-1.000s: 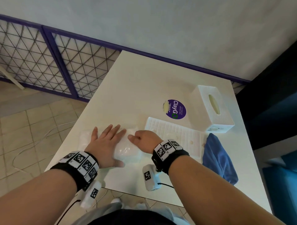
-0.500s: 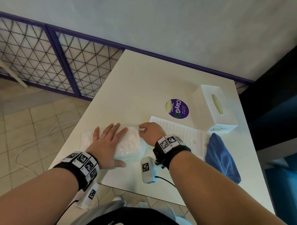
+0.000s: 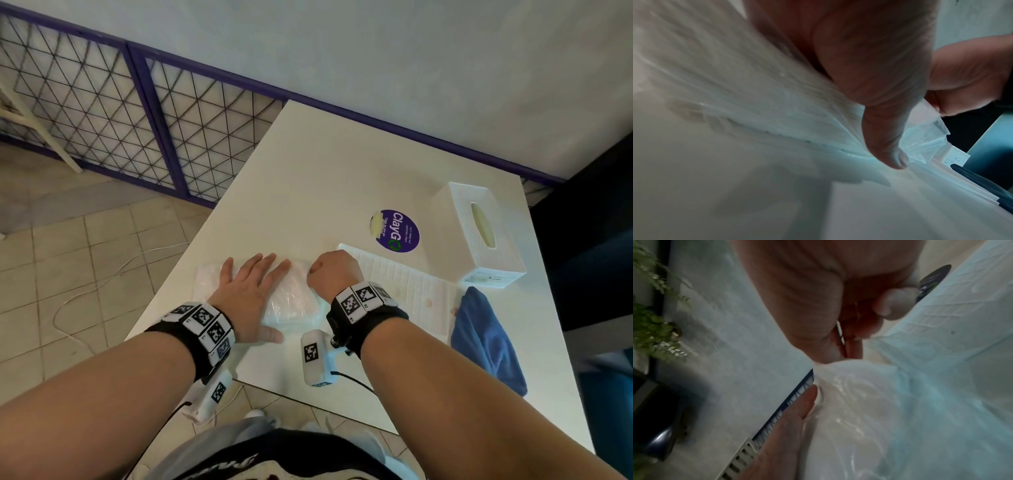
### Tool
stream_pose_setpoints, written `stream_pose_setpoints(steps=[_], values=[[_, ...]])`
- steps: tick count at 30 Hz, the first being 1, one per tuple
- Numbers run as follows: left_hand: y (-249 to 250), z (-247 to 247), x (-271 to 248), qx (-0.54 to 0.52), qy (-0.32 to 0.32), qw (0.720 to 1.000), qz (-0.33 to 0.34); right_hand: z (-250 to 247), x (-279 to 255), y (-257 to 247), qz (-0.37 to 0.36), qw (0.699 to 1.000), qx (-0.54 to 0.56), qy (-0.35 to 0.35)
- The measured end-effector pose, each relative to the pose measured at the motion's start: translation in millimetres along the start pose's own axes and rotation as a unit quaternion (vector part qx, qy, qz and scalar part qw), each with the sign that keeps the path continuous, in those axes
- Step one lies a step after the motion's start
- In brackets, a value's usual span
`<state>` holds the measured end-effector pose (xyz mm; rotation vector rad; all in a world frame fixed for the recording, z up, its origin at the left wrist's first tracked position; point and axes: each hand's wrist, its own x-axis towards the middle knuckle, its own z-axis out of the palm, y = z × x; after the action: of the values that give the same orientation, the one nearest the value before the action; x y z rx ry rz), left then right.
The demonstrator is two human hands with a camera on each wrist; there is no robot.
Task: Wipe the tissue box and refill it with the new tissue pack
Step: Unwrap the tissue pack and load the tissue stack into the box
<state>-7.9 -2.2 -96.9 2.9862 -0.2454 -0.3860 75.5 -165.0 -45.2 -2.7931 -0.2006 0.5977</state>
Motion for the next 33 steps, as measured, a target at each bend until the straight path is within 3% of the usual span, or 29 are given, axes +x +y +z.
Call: stream_pose_setpoints(steps=[5, 11, 20, 24, 27, 33], values=[[0, 1, -2, -0.014, 0.009, 1.0, 0.003, 17, 0, 5, 0.078, 0.994, 0.059, -0.041], [1, 2, -1, -0.012, 0.012, 1.0, -0.004, 8, -14, 5, 0.001, 1.0, 0.018, -0.006], [3, 2, -3, -0.025, 0.015, 0.999, -0.037, 6, -21, -7, -0.014, 1.0, 0.008, 0.011], [3, 1, -5, -0.046, 0.018, 0.997, -0.051, 2, -23, -12, 0.019, 0.993, 0.113, -0.027], [2, 1, -6, -0.054, 0.019, 0.997, -0.052, -5, -20, -11, 0.116, 0.953, 0.268, -0.083], [0, 3, -7, -0.057, 0.019, 0.997, -0.051, -10, -14, 4, 0.117, 0.947, 0.279, -0.11]])
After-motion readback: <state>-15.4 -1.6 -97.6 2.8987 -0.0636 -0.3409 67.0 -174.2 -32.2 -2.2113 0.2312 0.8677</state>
